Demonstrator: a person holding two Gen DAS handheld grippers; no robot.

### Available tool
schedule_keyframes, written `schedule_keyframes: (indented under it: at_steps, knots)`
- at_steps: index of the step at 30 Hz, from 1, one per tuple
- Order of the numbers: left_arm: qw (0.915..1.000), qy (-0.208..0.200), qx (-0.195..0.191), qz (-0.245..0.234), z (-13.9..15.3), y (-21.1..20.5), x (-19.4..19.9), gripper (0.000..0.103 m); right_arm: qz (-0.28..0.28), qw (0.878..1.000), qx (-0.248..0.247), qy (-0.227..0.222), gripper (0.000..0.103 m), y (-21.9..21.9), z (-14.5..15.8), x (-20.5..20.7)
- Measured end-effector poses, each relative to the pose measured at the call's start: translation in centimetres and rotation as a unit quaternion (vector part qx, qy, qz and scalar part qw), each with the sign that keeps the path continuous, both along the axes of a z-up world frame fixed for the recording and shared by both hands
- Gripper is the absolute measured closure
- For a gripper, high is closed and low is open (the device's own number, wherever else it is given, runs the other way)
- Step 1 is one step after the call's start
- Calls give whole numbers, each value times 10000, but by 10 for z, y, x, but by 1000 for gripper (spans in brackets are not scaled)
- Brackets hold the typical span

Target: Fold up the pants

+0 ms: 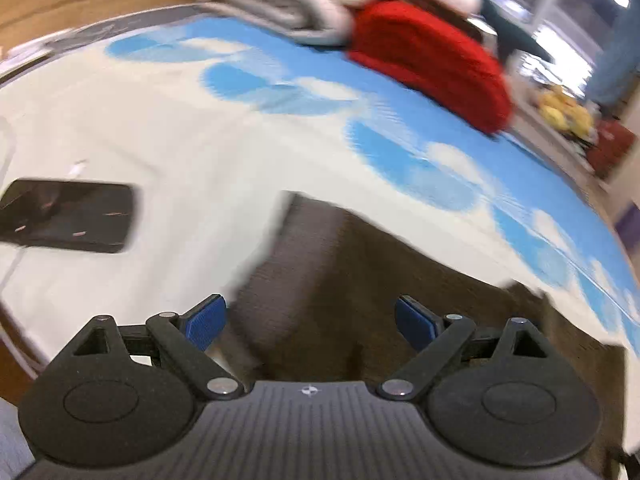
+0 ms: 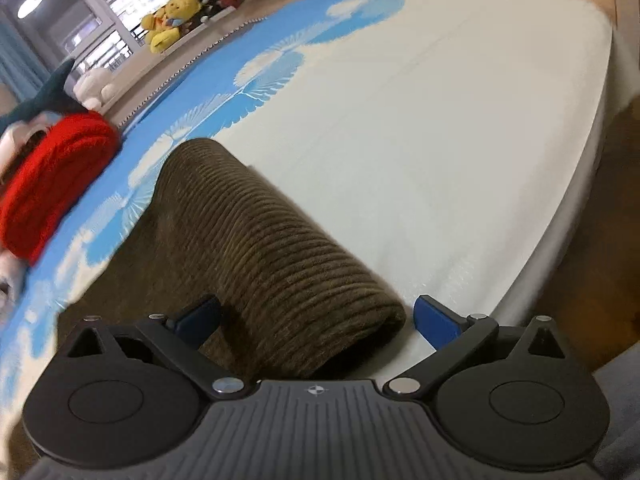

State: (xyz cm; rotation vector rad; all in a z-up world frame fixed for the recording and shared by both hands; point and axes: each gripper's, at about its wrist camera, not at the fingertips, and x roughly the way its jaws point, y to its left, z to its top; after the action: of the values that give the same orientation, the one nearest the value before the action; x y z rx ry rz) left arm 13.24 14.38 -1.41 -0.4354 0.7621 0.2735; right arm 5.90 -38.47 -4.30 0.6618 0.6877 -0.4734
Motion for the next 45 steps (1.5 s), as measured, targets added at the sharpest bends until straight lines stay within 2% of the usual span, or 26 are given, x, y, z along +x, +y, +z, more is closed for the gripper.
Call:
schedule_keyframes:
  at_steps: [2, 5, 6, 9, 10, 14, 16, 18, 21, 25, 29, 33, 38, 40, 43, 45]
  knots:
    - [9996, 231, -128, 129, -12, 16, 4, 9, -91, 9999, 55, -69, 18, 1, 3, -1]
    - [9955, 605, -716, 160, -31, 28, 12, 9, -341, 9988, 315, -135, 27, -8, 3, -3]
    - [9944, 688, -788, 182, -34, 28, 14, 9, -413, 9981, 414, -198, 27, -11, 3, -6]
    - [9964, 652, -542, 23, -33, 19, 14, 9, -487, 9971, 547, -209, 28, -18, 2, -5]
    - [9963, 662, -544, -37, -35, 17, 15, 9, -481, 9977, 433, -196, 27, -19, 2, -5]
    - [9969, 653, -390, -198, -37, 6, 18, 9, -177, 9985, -491, -135, 24, -6, 9, 4]
    - [9970, 653, -342, -240, -39, 3, 21, 7, 61, 9973, -728, 1, 13, -2, 7, 13]
    - [9968, 664, -344, -265, -42, -2, 25, 4, 377, 9973, -588, 245, 9, 0, -3, 22]
    - [9969, 671, -309, -272, -42, -4, 26, 3, 556, 9954, -743, 234, 7, 6, -4, 27]
    - [9969, 673, -292, -270, -42, -4, 26, 3, 497, 9972, -544, 112, 11, -1, -1, 24]
    - [9969, 683, -277, -260, -42, -5, 27, 2, 484, 9968, -607, 182, 11, -3, -1, 28]
    - [9969, 695, -247, -287, -42, -6, 28, 1, 570, 9963, -574, 298, 5, -5, -3, 37]
    - [9968, 704, -241, -283, -42, -6, 29, 1, 1272, 9897, -588, 283, 5, 9, 0, 35]
    - [9968, 707, -245, -268, -43, -7, 29, 1, 1164, 9925, -326, 185, 6, 1, -1, 32]
    - [9968, 714, -243, -253, -43, -7, 30, 1, 502, 9983, 272, -86, 10, -21, -2, 27]
    - [9969, 711, -218, -257, -43, -7, 30, 0, 146, 9989, 414, -174, 11, -30, -1, 25]
